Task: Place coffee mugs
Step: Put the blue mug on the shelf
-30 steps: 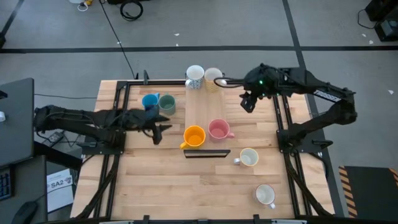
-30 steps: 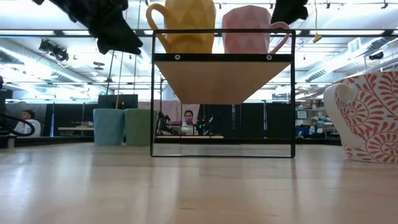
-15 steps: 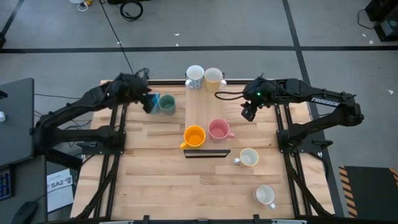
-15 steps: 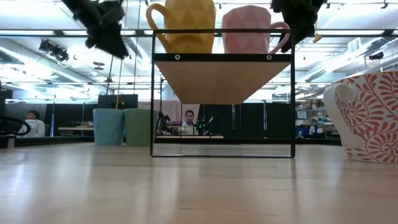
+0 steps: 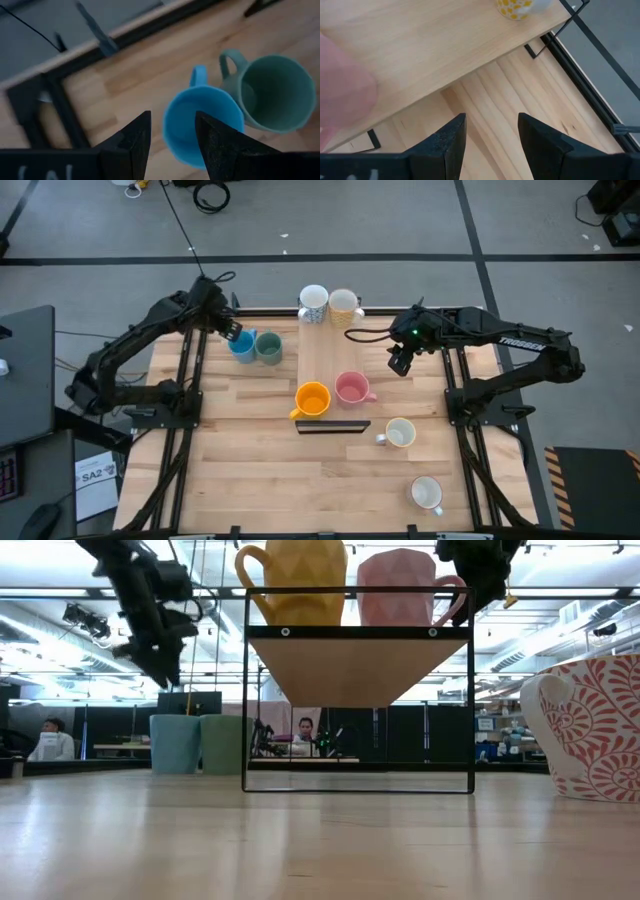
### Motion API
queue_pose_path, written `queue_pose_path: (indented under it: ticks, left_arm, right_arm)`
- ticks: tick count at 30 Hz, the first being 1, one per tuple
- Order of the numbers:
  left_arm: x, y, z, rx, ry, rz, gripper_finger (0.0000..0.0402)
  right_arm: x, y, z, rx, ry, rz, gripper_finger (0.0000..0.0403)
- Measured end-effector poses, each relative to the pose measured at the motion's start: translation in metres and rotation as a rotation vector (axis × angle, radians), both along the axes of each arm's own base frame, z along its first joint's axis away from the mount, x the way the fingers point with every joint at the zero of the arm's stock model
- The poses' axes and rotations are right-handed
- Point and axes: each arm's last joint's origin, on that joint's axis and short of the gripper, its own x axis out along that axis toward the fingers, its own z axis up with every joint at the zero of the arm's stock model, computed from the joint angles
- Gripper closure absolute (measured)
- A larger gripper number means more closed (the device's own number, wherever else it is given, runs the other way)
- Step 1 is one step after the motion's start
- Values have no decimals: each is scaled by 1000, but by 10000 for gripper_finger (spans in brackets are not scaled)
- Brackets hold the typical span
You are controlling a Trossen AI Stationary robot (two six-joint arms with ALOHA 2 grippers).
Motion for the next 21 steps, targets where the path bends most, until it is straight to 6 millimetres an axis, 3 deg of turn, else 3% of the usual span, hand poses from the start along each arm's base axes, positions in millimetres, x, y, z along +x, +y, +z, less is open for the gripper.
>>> queue_pose_path:
  ticks: [9, 21]
  left_arm:
    - [12, 19, -29, -143, 44, -5, 241]
    - [15, 26, -42, -160, 130, 25, 241]
  right_arm:
    - [0, 0, 0, 0, 0, 1, 218]
    - [0, 0, 0, 1, 1, 1, 218]
